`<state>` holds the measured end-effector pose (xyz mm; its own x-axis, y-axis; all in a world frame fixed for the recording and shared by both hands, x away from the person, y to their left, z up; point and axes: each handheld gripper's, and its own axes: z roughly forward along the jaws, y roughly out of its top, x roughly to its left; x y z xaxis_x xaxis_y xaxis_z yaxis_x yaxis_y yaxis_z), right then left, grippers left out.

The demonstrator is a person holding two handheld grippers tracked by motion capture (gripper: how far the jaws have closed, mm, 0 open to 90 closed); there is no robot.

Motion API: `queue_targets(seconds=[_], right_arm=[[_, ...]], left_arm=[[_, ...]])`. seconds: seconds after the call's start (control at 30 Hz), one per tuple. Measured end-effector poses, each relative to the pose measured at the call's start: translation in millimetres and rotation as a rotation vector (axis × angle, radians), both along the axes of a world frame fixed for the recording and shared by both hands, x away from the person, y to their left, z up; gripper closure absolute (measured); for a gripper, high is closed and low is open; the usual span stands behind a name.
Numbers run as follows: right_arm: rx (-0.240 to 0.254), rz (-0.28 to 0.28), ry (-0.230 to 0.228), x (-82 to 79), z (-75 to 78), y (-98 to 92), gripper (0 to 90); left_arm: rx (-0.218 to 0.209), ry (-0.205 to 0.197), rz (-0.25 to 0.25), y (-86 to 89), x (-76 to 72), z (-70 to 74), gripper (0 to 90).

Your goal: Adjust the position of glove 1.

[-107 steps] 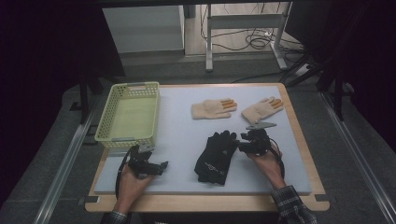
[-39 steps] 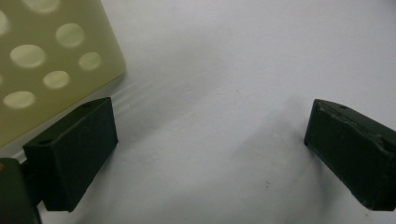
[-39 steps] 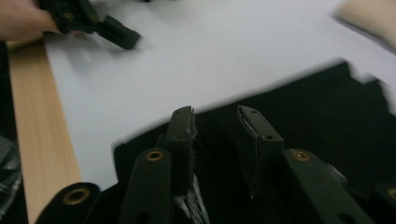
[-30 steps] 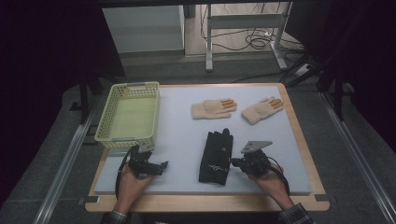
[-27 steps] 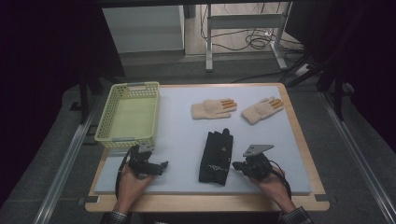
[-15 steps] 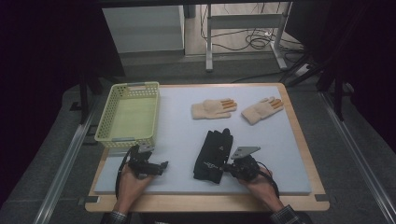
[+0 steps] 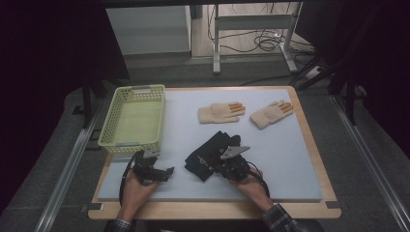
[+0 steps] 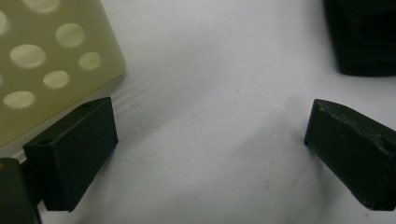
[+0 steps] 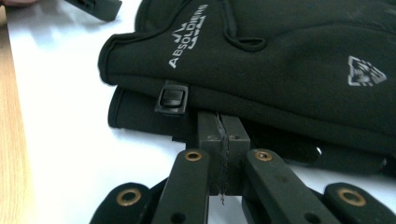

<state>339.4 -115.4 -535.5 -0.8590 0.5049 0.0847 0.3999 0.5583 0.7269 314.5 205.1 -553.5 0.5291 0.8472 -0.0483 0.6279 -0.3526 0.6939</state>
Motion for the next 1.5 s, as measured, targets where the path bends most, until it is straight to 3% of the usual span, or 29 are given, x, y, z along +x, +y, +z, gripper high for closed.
queue_targets(seconds=[0.17,0.33,0.6,0.67,0.7,0.87,0.9,0.97,1.03,1.1,1.23,1.4,1.5], right_arm=[[-0.014,0.015,-0.007,-2.2,1.8,-0.9,82.0],[-0.033,-0.016,-0.035,-6.1,5.5,-15.9,73.9],[-0.038,-0.178,-0.08,5.9,14.8,-76.0,56.4],[-0.037,-0.199,-0.083,7.7,15.0,-82.9,54.0],[-0.04,-0.24,-0.083,11.1,14.6,-96.6,48.0],[-0.066,-0.343,-0.094,19.0,9.6,-128.6,36.5],[-0.066,-0.343,-0.094,19.0,9.6,-128.6,36.5],[-0.072,-0.391,-0.108,22.5,6.4,-143.9,30.9],[-0.077,-0.42,-0.11,24.1,6.3,-150.3,27.0],[-0.085,-0.436,-0.107,25.8,6.0,-152.9,23.7],[-0.088,-0.436,-0.103,26.0,5.5,-152.6,22.1],[-0.084,-0.436,-0.104,25.9,5.1,-152.9,22.1],[-0.083,-0.437,-0.104,25.9,5.0,-153.1,22.1]], left_arm=[[-0.001,0.0,0.001,-0.2,0.2,0.0,2.8],[0.001,0.002,0.0,-0.4,0.4,0.2,2.8],[-0.001,0.003,-0.001,-0.3,0.7,0.2,2.6],[-0.001,0.003,-0.001,-0.3,0.7,0.3,2.6],[0.0,0.005,-0.001,-0.5,0.8,0.5,2.6],[-0.001,0.03,-0.021,-2.5,3.2,4.8,3.0],[-0.001,0.03,-0.021,-2.5,3.2,4.8,3.3],[-0.038,0.037,-0.063,-6.5,3.7,9.1,2.9],[-0.028,0.036,-0.094,-11.8,4.3,12.9,1.9],[-0.045,0.04,-0.123,-18.0,5.9,17.1,0.8],[-0.081,0.042,-0.194,-33.2,13.1,27.9,0.0],[-0.082,0.04,-0.245,-53.0,24.9,38.9,0.0],[-0.072,0.04,-0.291,-74.4,37.4,48.2,0.0]])
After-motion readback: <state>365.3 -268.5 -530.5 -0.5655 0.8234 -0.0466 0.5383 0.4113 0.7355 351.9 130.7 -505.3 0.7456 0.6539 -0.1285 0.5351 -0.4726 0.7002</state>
